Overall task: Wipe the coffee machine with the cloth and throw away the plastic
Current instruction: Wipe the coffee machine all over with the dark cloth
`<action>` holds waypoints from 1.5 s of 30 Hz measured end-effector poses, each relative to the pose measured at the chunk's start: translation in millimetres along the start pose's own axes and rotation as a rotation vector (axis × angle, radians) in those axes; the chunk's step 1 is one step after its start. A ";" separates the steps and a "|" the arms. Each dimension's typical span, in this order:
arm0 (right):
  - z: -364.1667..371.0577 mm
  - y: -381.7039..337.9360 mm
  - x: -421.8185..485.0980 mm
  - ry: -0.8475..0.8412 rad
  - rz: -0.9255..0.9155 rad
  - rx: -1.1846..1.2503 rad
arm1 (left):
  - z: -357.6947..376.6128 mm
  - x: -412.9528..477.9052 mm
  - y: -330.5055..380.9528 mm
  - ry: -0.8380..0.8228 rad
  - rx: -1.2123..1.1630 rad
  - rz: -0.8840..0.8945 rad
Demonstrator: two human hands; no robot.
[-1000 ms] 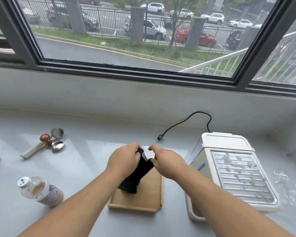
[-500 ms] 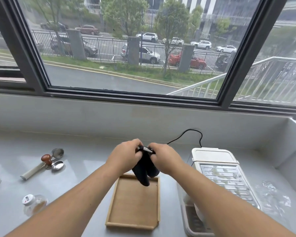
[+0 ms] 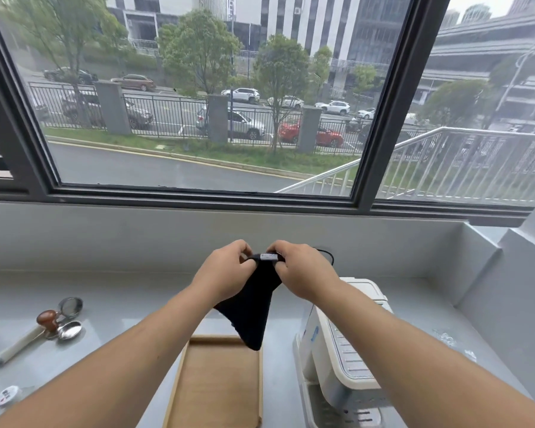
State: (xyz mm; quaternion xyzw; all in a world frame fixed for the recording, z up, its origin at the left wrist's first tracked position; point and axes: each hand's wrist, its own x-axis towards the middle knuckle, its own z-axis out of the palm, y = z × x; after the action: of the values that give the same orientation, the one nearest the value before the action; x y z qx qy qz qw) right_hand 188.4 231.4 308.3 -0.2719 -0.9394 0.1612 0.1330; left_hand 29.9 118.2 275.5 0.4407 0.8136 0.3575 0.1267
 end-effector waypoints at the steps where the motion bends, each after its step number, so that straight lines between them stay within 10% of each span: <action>1: -4.2 2.5 -1.9 -0.012 -0.004 0.003 | 0.7 1.8 8.7 0.000 -0.055 -0.003; 13: -55.8 47.9 -14.9 0.044 0.047 0.006 | 28.6 10.7 100.0 0.014 -0.306 0.093; 35: -75.3 165.2 -36.5 0.247 0.080 -0.385 | 173.5 -22.8 83.8 -0.199 0.199 0.106; 45: -25.5 195.4 -31.5 -0.081 0.076 -0.241 | 225.7 -22.0 83.2 -0.064 0.094 -0.006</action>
State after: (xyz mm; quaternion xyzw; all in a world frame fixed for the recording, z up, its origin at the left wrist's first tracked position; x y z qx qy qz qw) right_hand 314.2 376.1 253.1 -0.3144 -0.9456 0.0630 0.0549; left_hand 212.5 236.2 170.0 0.4547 0.8264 0.3044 0.1330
